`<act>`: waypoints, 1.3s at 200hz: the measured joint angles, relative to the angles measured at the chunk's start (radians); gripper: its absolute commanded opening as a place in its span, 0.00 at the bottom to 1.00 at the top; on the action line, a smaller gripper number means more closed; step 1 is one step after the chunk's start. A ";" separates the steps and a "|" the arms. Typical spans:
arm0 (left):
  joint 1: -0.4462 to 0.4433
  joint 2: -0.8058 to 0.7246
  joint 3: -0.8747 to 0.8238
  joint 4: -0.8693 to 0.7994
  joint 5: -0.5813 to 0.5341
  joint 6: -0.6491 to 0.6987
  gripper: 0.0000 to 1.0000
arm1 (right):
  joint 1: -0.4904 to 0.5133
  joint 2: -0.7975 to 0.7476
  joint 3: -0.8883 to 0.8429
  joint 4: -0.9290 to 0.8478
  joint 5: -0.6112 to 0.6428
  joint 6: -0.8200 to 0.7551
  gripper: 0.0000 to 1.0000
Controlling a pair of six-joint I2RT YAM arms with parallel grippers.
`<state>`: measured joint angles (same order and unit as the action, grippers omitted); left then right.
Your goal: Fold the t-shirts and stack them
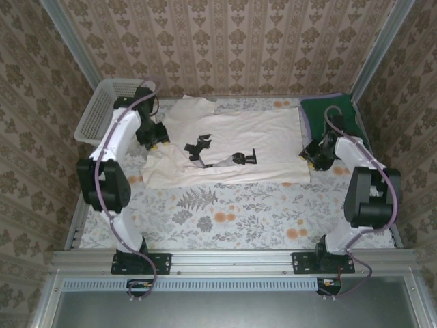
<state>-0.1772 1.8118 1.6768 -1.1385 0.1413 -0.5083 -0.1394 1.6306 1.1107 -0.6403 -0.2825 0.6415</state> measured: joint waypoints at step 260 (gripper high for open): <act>0.080 -0.077 -0.646 0.337 -0.051 0.074 0.23 | 0.003 -0.016 -0.273 0.135 -0.047 -0.014 0.54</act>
<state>-0.0967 1.7344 1.0306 -0.8013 0.0906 -0.4343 -0.1364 1.6146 0.8375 -0.5049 -0.3298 0.6270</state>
